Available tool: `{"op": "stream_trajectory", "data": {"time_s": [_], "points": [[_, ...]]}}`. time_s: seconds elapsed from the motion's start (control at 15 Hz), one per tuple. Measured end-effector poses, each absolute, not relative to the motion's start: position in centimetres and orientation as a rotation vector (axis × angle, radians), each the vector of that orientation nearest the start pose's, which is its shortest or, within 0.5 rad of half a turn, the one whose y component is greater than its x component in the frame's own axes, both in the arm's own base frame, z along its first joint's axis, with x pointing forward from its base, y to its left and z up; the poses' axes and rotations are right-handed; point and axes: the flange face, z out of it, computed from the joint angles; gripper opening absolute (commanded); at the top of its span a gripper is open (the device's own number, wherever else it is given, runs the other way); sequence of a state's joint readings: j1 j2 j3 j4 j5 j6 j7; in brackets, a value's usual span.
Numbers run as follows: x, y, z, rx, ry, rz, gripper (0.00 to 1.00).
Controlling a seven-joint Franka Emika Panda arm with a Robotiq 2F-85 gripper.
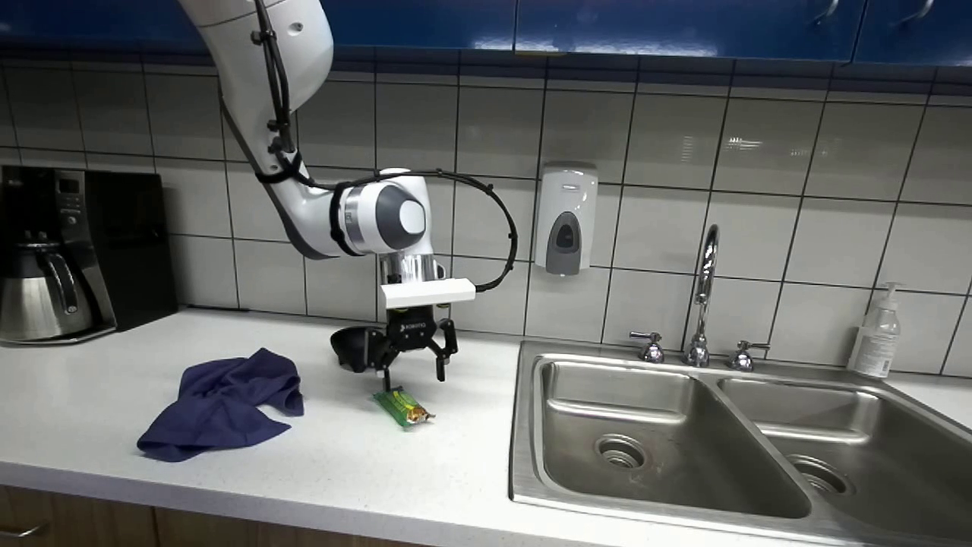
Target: Pick up the green snack bar and put it inside the black bowl
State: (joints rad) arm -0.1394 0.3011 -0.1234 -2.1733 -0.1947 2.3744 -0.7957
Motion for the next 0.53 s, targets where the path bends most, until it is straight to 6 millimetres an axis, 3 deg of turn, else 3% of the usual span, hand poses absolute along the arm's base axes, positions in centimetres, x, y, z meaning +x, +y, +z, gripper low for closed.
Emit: {"op": "stream_trajectory", "data": {"time_s": [0.53], "points": [[54.1, -12.7, 24.1, -2.962, -1.274, 0.246, 1.0]]}}
